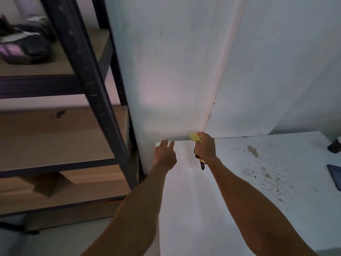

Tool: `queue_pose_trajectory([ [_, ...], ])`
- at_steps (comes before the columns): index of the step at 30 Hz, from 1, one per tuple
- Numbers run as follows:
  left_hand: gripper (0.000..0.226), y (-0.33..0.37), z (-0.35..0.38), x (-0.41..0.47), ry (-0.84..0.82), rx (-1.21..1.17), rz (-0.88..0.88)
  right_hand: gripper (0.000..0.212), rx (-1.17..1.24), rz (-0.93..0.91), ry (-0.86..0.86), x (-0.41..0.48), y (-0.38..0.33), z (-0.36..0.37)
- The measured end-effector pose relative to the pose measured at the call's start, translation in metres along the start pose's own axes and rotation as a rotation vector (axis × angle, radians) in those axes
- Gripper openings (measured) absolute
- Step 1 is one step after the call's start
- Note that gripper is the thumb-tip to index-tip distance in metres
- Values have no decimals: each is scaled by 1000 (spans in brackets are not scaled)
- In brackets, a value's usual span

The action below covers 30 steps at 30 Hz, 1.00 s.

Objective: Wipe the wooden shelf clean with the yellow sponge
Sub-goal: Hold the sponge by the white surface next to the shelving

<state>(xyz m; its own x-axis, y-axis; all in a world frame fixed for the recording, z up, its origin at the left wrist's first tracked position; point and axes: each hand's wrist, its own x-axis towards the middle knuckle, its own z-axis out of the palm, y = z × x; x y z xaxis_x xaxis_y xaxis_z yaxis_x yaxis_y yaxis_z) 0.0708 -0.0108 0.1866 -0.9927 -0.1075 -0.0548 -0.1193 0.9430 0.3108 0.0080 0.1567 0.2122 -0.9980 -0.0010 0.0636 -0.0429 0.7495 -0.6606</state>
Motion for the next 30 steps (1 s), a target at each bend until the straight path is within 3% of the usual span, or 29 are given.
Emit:
queue_pose_trajectory([
  [8,55,-33,96,72,-135,16,-107,48,-91,-126,-119,56,70,117],
  [13,56,-43,166,99,-163,19,-130,63,-426,-235,-311,52,133,175],
  [18,59,-48,216,100,-98,42,-177,64,-521,-284,-274,51,150,192],
  [24,60,-47,228,98,-28,105,-185,64,-542,-302,-294,57,155,201],
  [30,60,-50,212,99,-141,65,-176,61,-524,-248,-362,60,152,201],
])
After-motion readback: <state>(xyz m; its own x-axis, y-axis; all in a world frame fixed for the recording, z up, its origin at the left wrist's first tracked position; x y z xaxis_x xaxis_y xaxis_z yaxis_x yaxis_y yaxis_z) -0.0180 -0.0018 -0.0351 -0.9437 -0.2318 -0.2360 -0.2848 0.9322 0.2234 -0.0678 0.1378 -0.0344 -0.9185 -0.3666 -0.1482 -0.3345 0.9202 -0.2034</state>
